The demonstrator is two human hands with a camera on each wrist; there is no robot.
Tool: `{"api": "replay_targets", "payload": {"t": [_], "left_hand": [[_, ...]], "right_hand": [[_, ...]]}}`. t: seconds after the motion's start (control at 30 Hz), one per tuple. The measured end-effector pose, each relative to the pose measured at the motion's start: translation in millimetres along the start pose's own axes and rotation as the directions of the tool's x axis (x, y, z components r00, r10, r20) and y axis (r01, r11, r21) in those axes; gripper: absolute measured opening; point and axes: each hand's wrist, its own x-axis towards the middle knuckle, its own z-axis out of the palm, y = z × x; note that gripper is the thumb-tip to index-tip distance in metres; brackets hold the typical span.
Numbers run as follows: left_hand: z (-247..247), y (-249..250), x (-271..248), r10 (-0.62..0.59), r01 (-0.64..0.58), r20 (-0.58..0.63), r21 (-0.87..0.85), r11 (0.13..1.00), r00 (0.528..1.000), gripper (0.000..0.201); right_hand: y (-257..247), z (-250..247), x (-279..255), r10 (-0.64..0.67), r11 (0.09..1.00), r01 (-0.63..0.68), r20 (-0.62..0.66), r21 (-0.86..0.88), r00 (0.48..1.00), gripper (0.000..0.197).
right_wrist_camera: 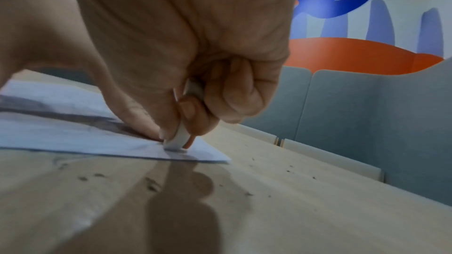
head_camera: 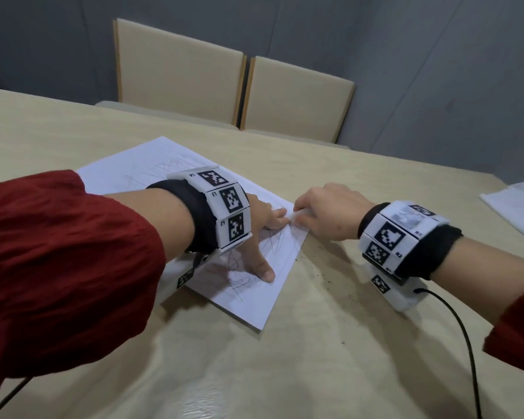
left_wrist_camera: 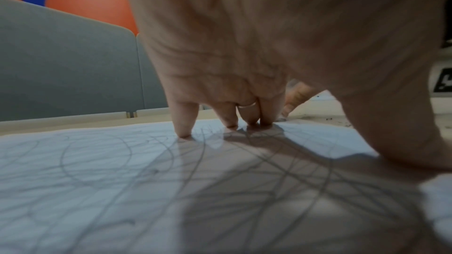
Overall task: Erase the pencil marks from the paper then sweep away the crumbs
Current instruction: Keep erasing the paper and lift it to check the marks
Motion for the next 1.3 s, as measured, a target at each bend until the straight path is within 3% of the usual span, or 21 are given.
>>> {"api": "replay_targets", "payload": {"t": [0.2,0.47,0.57,0.73,0.9,1.1,1.23,1.3], "left_hand": [[0.9,1.4,-3.5,0.001,-0.001,-0.004,0.008,1.0,1.0,0.131],[5.0,9.0,-4.6,-0.031,0.03,-0.05,-0.012,0.999,0.998,0.14],[5.3,8.2,-5.9,-0.032,0.031,-0.074,-0.021,0.999,0.997,0.145],[6.8,12.4,-5.8,-0.088,0.088,-0.042,0.013,0.996,0.995,0.123],[10.6,14.9,-14.1,-0.096,0.096,-0.074,-0.003,0.995,0.993,0.122],[4.0,23.3,-20.3,-0.095,0.093,-0.071,-0.033,0.995,0.993,0.132],[-4.0,31.4,-12.8,-0.132,0.128,-0.143,-0.035,0.991,0.981,0.073],[-2.7,29.8,-15.7,-0.114,0.112,-0.141,-0.025,0.993,0.983,0.079]], "right_hand": [[-2.3,1.7,-7.4,-0.056,0.989,0.049,-0.044,-0.143,0.997,0.016],[-2.5,-9.0,-4.7,-0.025,0.976,0.016,-0.041,-0.215,0.999,0.02],[0.3,-11.1,-9.7,-0.028,0.993,0.025,-0.025,-0.113,0.999,0.012],[5.0,-9.5,-2.2,-0.011,0.998,0.013,-0.023,0.06,1.0,0.01],[8.5,-13.4,4.1,-0.009,0.966,0.008,0.004,0.259,1.0,0.007],[-5.1,-3.4,6.3,-0.054,0.983,0.062,-0.05,0.17,0.997,0.009],[-11.3,-3.5,11.9,-0.052,0.99,0.068,-0.123,0.124,0.991,0.007],[-13.7,-6.3,11.2,-0.09,0.991,0.099,-0.101,0.086,0.991,0.008]]}}
